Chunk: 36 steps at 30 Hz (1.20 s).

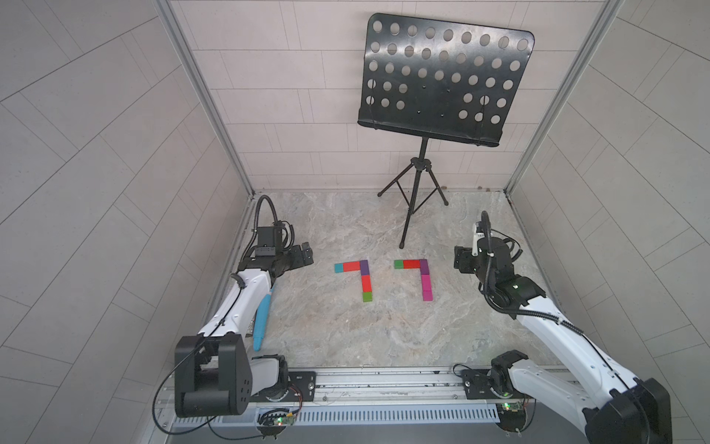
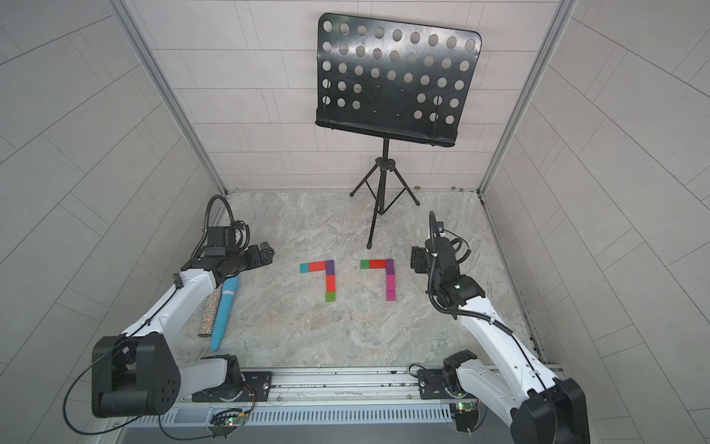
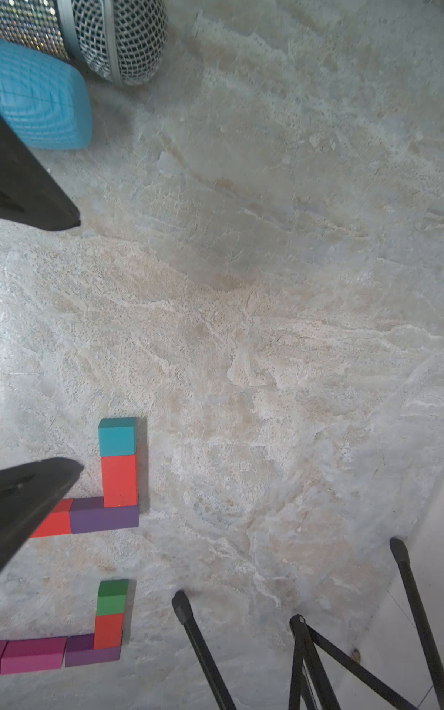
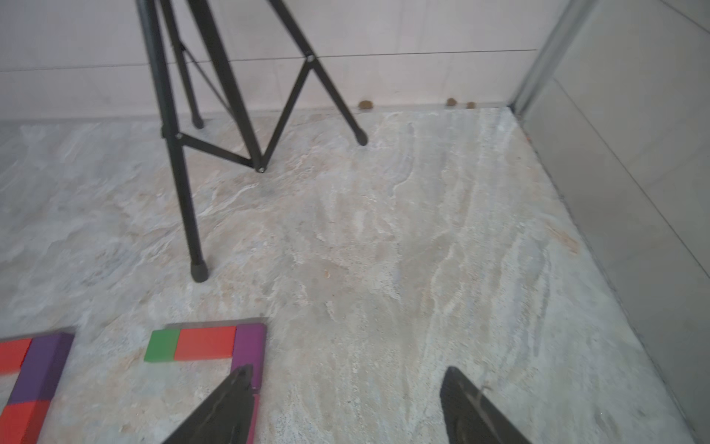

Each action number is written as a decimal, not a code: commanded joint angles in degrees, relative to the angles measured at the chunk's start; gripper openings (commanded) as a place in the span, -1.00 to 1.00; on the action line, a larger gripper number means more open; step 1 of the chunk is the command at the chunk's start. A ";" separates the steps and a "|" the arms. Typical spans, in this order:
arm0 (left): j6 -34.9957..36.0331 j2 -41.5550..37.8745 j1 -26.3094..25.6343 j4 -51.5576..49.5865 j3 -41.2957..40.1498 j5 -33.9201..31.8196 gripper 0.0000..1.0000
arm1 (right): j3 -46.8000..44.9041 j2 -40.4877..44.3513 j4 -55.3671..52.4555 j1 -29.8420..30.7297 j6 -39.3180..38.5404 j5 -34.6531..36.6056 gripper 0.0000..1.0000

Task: Assemble the number 7 with building blocks
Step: Reset both arms

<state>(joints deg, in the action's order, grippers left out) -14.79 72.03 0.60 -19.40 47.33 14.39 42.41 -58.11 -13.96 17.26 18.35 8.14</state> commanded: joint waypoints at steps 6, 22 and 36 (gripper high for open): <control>-0.11 -4.88 -2.53 4.26 -5.12 -4.85 1.00 | -3.25 0.69 2.69 2.61 2.02 -0.20 0.65; 9.60 -12.99 -2.61 29.25 -19.18 -14.90 1.00 | -11.88 -1.50 21.48 -5.38 -16.80 3.98 1.00; 13.57 6.01 -2.53 71.36 -31.08 -23.55 1.00 | -16.51 -16.47 44.68 -14.00 -16.56 3.01 0.99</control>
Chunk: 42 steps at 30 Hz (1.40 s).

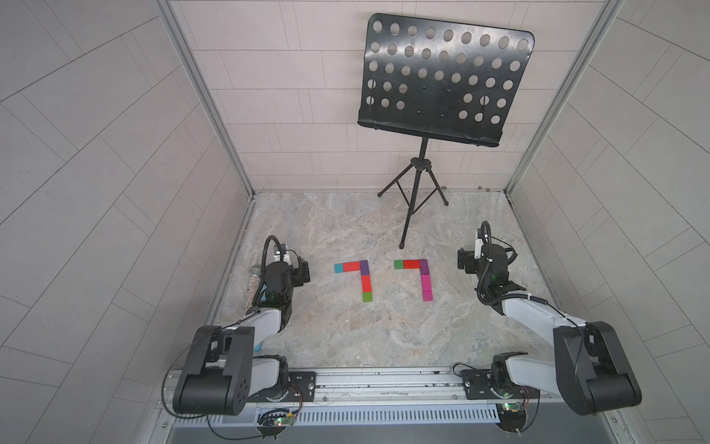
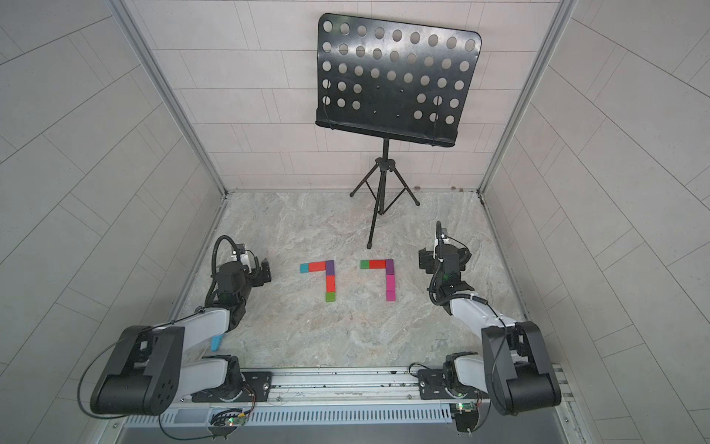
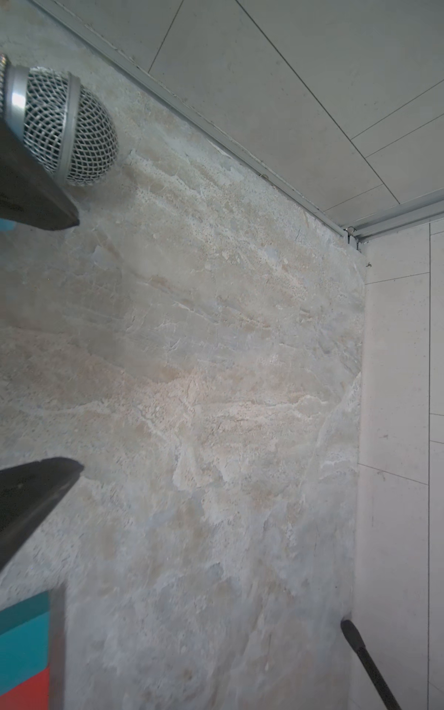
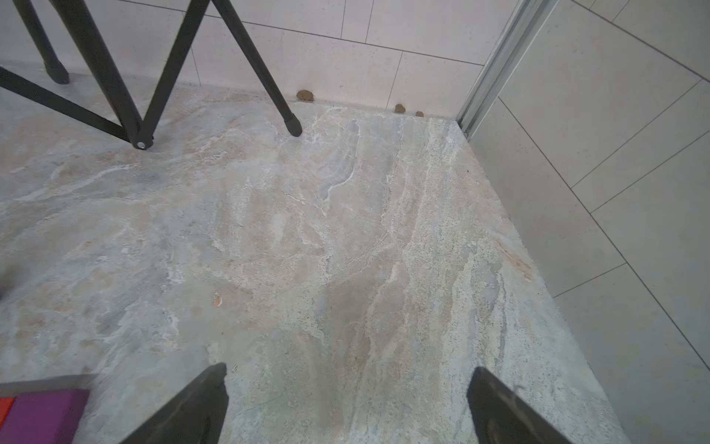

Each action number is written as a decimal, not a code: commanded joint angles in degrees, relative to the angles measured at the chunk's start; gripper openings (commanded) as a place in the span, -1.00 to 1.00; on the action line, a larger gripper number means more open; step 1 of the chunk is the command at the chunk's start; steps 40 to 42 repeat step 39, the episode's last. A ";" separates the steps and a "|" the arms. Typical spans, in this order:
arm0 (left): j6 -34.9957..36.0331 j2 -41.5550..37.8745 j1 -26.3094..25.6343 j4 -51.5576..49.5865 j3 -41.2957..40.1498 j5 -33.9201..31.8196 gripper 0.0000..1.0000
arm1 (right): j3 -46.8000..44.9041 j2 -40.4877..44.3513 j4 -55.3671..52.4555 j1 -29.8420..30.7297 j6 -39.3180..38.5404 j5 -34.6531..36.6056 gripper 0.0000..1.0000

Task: Assemble the number 7 with building blocks
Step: Reset both arms

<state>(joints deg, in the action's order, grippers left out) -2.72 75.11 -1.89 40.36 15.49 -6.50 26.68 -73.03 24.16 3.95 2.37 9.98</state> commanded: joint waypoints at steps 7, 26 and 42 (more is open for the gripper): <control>0.45 16.74 0.19 30.86 -1.98 -5.74 1.00 | -1.85 -12.74 18.07 -3.25 2.96 -0.66 1.00; 2.18 15.55 -0.71 11.46 7.71 -4.72 1.00 | -4.08 -14.92 23.83 -3.15 2.23 -1.45 1.00; 2.17 15.34 -0.75 11.20 7.63 -4.74 1.00 | -3.92 -14.85 23.50 -3.07 2.19 -1.52 0.99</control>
